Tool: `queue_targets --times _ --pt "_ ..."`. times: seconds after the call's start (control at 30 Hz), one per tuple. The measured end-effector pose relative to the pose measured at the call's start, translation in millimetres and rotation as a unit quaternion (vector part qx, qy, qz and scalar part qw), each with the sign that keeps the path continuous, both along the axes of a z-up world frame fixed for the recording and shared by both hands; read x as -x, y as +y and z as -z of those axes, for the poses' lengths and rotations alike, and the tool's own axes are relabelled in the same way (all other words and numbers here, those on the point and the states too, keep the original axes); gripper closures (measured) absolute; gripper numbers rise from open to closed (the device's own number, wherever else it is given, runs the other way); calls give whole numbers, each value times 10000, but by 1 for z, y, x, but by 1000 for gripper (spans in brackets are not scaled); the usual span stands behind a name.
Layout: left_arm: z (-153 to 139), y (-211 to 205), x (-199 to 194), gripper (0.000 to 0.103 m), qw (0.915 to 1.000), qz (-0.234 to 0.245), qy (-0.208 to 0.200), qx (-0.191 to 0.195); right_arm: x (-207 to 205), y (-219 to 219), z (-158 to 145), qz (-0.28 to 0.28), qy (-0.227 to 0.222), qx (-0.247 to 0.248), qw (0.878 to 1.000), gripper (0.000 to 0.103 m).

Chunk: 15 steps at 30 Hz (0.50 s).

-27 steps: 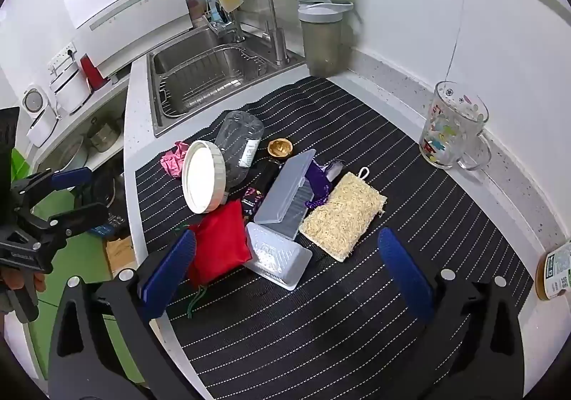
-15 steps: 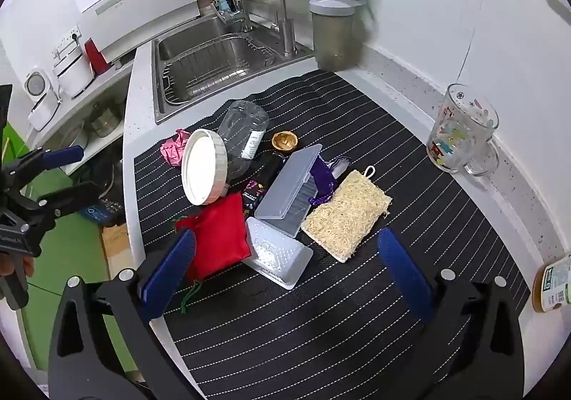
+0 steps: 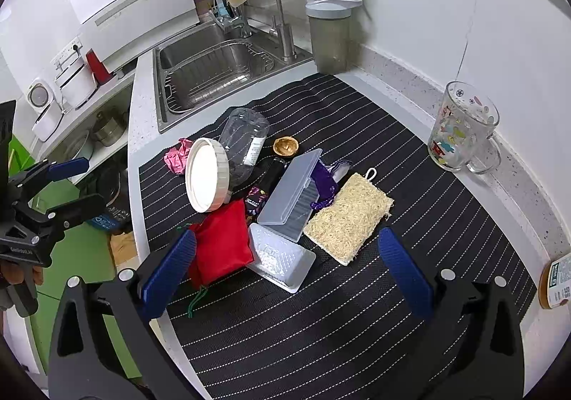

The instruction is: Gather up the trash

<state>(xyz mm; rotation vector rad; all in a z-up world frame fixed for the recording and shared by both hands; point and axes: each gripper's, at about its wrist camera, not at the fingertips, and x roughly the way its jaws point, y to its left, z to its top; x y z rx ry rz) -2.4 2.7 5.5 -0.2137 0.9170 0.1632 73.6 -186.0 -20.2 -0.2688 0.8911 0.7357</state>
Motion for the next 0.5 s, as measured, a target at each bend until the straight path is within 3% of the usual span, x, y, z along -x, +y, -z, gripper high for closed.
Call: queue_targets --times 0.5 --pt "2 2 -2 5 10000 -39 60 7 0 3 3 -23 -16 44 10000 3"
